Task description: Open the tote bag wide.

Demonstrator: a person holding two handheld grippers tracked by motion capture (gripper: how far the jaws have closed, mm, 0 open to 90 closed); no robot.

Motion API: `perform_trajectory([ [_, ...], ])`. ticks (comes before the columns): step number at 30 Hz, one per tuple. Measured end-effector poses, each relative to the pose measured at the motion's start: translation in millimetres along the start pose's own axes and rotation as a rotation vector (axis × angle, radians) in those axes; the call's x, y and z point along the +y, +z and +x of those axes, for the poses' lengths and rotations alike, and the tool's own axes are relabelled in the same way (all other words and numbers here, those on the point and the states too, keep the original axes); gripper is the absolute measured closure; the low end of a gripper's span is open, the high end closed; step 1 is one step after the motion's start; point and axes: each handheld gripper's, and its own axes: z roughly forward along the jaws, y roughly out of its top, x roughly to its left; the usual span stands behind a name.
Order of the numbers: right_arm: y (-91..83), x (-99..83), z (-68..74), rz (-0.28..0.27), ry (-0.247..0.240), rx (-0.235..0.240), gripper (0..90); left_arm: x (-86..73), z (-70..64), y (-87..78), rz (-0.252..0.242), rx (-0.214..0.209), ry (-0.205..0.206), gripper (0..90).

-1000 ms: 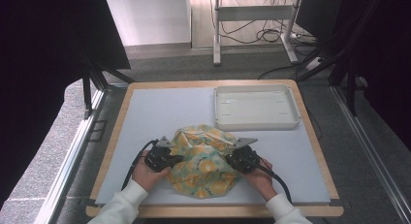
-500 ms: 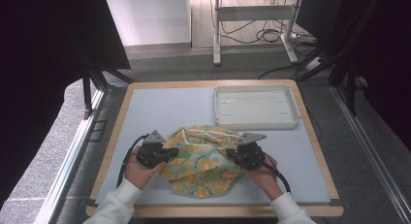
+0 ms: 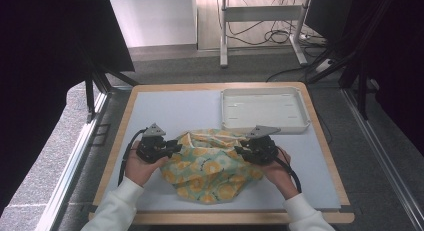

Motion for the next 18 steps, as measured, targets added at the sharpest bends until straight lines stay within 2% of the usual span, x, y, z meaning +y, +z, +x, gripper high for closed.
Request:
perform_trajectory([
  [3,1.4,2.7,-5.2,0.008,0.003,-0.008,61.0,3.1,4.1,1.5,0.006,0.002,0.0,60.4],
  [9,6.2,12.6,-28.9,-0.002,0.033,-0.038,56.4,6.4,20.4,6.1,0.0,0.02,-0.012,51.6],
  [15,14.7,15.9,-36.1,0.02,0.033,-0.037,51.7,6.1,30.6,11.5,0.016,0.021,-0.026,44.7],
  [16,15.4,15.9,-37.0,0.025,0.035,-0.038,51.2,6.7,33.8,15.0,0.04,0.018,-0.023,43.4],
  [18,16.3,15.6,-38.0,0.025,0.035,-0.042,50.6,6.8,34.8,16.8,0.049,0.022,-0.022,42.2],
])
